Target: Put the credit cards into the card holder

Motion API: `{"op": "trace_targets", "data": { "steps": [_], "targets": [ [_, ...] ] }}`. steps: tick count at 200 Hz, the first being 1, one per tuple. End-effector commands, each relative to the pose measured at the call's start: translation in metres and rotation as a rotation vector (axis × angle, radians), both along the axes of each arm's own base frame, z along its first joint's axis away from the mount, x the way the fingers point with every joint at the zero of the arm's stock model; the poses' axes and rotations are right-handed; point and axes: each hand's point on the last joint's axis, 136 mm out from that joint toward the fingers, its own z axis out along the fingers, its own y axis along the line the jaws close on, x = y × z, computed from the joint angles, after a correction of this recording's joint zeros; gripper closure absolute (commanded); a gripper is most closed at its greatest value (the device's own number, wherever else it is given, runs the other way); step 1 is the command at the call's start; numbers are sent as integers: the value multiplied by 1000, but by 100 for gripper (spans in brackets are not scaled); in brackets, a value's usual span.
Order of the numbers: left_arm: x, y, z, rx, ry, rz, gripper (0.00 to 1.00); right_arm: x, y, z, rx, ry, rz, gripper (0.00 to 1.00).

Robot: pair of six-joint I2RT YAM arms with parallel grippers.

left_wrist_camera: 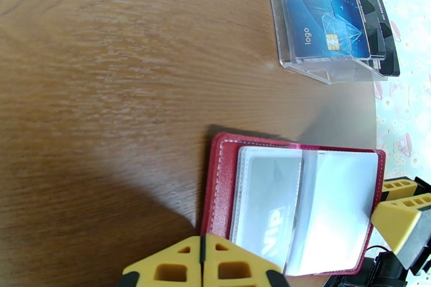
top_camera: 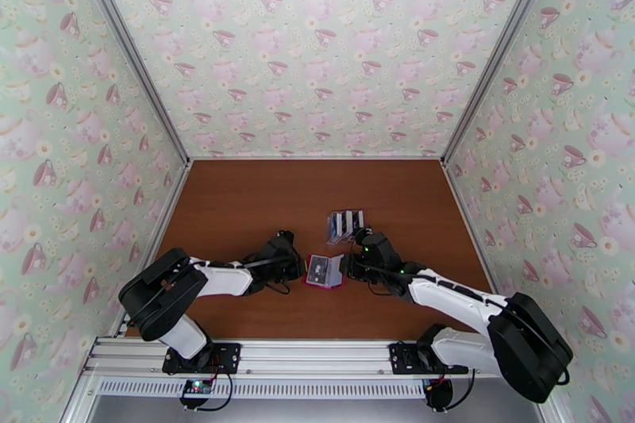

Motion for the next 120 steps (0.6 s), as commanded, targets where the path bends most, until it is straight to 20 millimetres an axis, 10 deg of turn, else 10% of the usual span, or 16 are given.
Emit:
{"op": "trace_targets", "data": {
  "steps": [1, 120],
  "targets": [
    [-68, 21, -52, 138, 261, -89, 96, 6, 14, 19, 50, -21, 22, 70],
    [-79, 9, -51, 120, 264, -114, 96, 12, 59, 19, 102, 5, 92, 49]
  ]
}}
